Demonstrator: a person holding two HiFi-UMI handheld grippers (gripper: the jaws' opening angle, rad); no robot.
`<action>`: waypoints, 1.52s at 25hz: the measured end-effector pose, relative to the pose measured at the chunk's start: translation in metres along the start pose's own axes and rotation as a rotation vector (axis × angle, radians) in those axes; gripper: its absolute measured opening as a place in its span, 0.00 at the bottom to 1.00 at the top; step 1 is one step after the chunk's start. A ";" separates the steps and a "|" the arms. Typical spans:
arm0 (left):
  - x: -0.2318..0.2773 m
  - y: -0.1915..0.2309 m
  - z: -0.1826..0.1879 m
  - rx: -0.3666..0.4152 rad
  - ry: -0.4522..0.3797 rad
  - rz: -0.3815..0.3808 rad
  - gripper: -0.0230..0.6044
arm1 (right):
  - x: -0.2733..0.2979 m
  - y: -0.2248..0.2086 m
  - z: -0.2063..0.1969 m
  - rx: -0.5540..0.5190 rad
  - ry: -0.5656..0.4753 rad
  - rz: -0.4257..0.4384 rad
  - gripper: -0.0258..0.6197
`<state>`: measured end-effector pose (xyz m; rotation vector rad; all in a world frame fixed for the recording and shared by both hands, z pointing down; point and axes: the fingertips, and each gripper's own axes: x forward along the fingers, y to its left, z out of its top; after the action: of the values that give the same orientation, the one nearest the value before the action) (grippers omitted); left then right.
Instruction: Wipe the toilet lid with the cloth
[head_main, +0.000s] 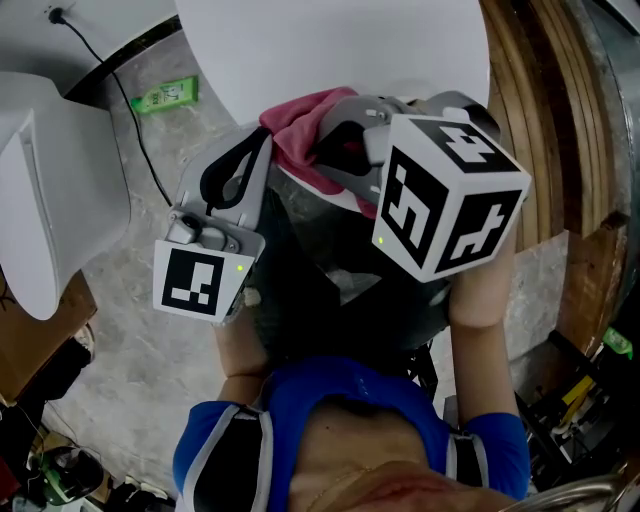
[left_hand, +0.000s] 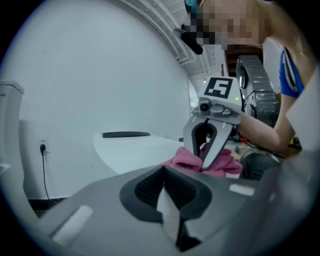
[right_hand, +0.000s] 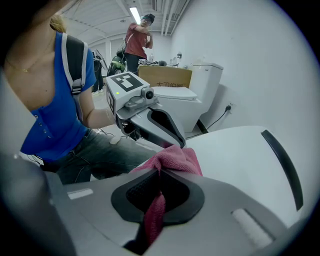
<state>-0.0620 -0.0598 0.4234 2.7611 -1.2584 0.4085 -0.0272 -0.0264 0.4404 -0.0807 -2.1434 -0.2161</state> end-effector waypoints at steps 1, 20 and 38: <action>-0.001 0.002 -0.001 -0.003 -0.001 0.005 0.04 | 0.002 0.000 0.003 -0.004 -0.001 0.004 0.06; -0.010 0.015 -0.002 -0.076 -0.056 0.069 0.04 | 0.012 0.005 0.020 -0.072 -0.068 -0.024 0.06; 0.006 -0.007 0.012 -0.062 -0.087 -0.015 0.04 | -0.009 0.019 -0.006 0.058 -0.113 0.069 0.06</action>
<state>-0.0501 -0.0620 0.4135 2.7613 -1.2452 0.2465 -0.0149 -0.0085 0.4383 -0.1361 -2.2535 -0.1105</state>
